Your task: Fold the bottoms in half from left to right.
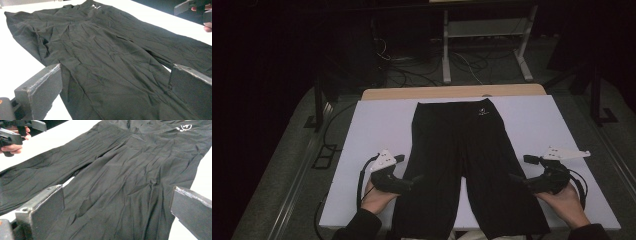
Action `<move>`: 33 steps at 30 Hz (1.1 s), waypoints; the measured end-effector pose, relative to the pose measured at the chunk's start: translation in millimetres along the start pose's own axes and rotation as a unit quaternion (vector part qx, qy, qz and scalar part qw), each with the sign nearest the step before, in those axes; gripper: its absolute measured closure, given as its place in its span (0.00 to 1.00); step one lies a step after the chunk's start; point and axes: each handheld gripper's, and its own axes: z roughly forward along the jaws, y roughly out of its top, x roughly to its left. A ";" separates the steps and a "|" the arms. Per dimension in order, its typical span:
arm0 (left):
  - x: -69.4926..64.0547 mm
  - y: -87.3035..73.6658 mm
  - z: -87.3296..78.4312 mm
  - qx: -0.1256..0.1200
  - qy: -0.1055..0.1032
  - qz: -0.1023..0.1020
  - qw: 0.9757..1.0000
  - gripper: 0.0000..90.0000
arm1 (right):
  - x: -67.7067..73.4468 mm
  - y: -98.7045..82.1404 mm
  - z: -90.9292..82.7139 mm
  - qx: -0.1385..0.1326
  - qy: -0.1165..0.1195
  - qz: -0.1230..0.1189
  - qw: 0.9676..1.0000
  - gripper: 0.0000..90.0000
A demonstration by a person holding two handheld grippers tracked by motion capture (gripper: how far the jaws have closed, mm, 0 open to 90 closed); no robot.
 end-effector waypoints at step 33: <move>-0.7 -1.0 -1.5 -0.003 0.002 -0.007 1.000 0.00 | 6.8 31.7 10.4 0.032 -0.025 -0.025 0.999 0.00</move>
